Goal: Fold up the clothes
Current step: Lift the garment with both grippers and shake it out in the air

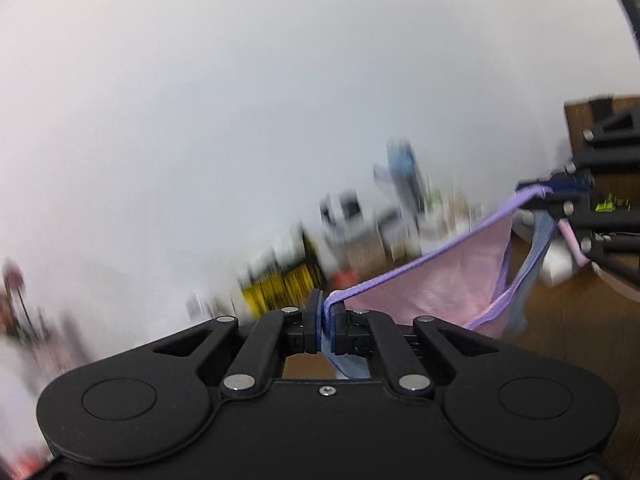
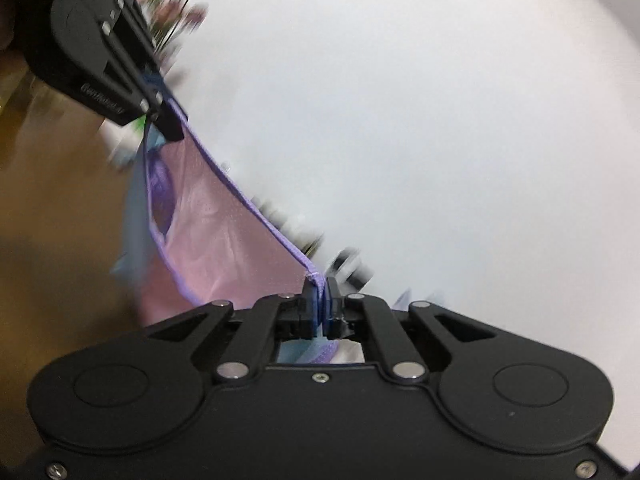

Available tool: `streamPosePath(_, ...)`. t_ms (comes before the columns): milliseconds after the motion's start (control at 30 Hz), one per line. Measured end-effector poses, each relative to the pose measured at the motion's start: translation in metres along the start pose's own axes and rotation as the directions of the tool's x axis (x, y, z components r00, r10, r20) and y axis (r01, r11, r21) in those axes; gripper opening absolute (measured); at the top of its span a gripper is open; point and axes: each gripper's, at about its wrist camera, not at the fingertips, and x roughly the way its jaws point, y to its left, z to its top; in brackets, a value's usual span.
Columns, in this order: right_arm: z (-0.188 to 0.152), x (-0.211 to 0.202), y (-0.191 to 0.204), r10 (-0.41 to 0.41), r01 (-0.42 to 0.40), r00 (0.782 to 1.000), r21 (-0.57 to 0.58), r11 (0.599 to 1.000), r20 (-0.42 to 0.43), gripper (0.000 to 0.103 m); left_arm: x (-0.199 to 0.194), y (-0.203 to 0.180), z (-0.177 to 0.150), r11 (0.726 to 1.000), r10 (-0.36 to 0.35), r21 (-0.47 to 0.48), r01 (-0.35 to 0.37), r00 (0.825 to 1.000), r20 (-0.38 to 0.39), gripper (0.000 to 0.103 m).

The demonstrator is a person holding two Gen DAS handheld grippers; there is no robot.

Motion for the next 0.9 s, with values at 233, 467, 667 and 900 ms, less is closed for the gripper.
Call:
streamPosePath(233, 0.083, -0.042, -0.084, -0.062, 0.069, 0.985, -0.041, 0.997, 0.163, 0.004, -0.046, 0.044, 0.096, 0.998, 0.024, 0.051, -0.029, 0.995, 0.096, 0.005)
streamPosePath(467, 0.141, -0.075, -0.13, -0.074, 0.094, 0.976, -0.09, 0.991, 0.206, 0.004, -0.082, 0.062, 0.152, 0.994, 0.046, 0.091, -0.059, 0.989, 0.138, 0.005)
streamPosePath(667, 0.18, -0.103, -0.158, -0.057, 0.089, 0.973, -0.135, 0.987, 0.224, 0.004, -0.107, 0.072, 0.175, 0.992, 0.041, 0.111, -0.058, 0.987, 0.153, 0.007)
streamPosePath(900, 0.203, -0.097, -0.191, 0.189, -0.177, 0.977, -0.118, 0.977, 0.095, 0.004, -0.111, 0.094, 0.191, 0.988, -0.114, 0.11, 0.11, 0.993, 0.027, 0.007)
